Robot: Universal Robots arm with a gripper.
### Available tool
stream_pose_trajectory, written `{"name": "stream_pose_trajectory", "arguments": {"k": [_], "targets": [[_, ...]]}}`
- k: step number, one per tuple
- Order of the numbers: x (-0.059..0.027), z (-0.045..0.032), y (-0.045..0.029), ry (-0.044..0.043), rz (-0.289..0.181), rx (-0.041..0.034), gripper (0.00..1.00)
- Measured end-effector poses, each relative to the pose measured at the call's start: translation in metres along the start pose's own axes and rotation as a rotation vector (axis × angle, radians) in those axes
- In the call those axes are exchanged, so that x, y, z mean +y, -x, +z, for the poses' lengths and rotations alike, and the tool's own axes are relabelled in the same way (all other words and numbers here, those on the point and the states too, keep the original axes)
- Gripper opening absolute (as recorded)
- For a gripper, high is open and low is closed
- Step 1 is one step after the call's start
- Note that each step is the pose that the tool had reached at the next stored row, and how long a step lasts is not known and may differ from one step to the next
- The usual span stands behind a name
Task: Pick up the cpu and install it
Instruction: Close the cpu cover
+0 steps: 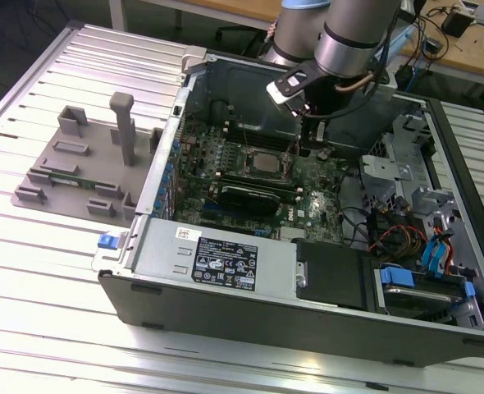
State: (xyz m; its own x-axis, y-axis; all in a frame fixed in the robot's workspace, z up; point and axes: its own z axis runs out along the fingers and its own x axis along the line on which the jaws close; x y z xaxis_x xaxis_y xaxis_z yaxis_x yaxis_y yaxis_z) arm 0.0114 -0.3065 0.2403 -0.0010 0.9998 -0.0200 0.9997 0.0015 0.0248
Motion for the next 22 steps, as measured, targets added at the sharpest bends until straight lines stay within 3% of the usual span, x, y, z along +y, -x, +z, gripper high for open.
{"name": "stream_pose_trajectory", "arguments": {"k": [18,22], "targets": [[-0.0105,-0.0003,-0.0025,0.0001,0.001,0.0,0.11],[-0.0211,0.0006,-0.0026,0.0003,0.0,0.0003,0.11]]}}
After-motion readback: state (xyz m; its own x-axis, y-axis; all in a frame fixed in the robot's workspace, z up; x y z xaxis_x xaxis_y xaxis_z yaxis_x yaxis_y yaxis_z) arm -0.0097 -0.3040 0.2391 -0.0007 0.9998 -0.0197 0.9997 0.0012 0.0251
